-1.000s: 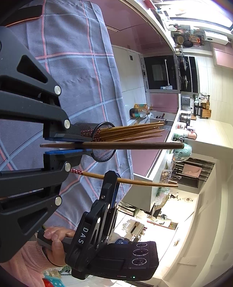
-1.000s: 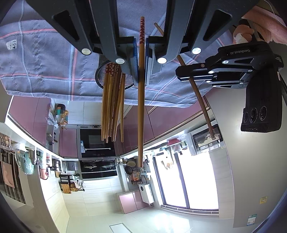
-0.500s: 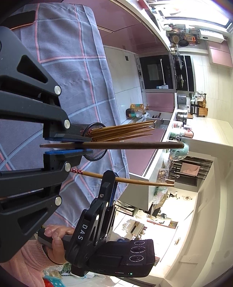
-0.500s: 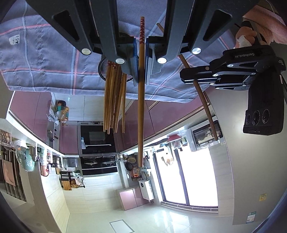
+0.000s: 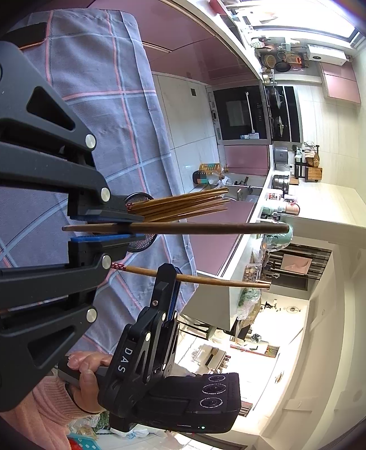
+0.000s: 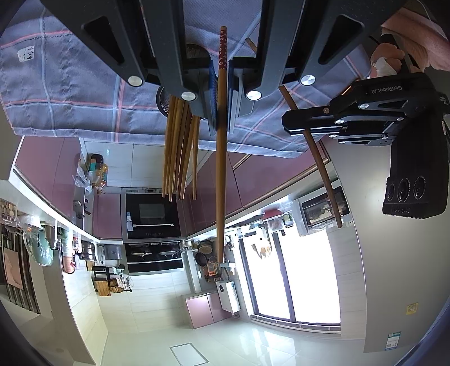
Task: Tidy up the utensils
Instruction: 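Carry the right gripper's chopstick over the holder while the left gripper follows, then lower both held chopsticks into the mesh holder among the others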
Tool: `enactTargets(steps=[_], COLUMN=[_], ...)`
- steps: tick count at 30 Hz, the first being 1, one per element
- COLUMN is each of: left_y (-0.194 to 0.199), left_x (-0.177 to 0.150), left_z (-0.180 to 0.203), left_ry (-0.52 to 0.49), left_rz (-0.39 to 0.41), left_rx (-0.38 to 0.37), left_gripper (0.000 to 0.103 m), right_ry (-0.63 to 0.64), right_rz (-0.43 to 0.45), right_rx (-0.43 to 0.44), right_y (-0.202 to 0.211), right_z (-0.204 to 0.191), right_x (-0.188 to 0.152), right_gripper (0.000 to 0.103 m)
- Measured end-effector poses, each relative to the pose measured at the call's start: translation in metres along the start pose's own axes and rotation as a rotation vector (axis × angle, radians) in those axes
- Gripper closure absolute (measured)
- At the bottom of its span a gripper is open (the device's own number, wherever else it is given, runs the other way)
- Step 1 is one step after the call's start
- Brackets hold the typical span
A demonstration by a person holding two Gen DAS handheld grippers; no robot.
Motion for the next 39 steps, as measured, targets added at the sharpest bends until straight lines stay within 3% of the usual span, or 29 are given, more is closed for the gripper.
enactTargets(steps=[39], left_y=[0.027], left_x=[0.031], left_z=[0.018], left_ry=[-0.054], left_rz=[0.074], left_rx=[-0.021], left_gripper=[0.096], right_ry=[0.037], right_rz=[0.039], right_rx=[0.004], right_y=[0.007], right_z=[0.002], right_x=[0.024], right_gripper=[0.097])
Point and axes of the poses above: each gripper's, at about its wrist camera, not at the fingertips, and y roughly against the way its jaws point, z to its right, x to its top, the point moved 9 cm from there along -y, roughly the way its jaws point, and after that the axes turned 8 degrees about y, right-handed, at the moved point
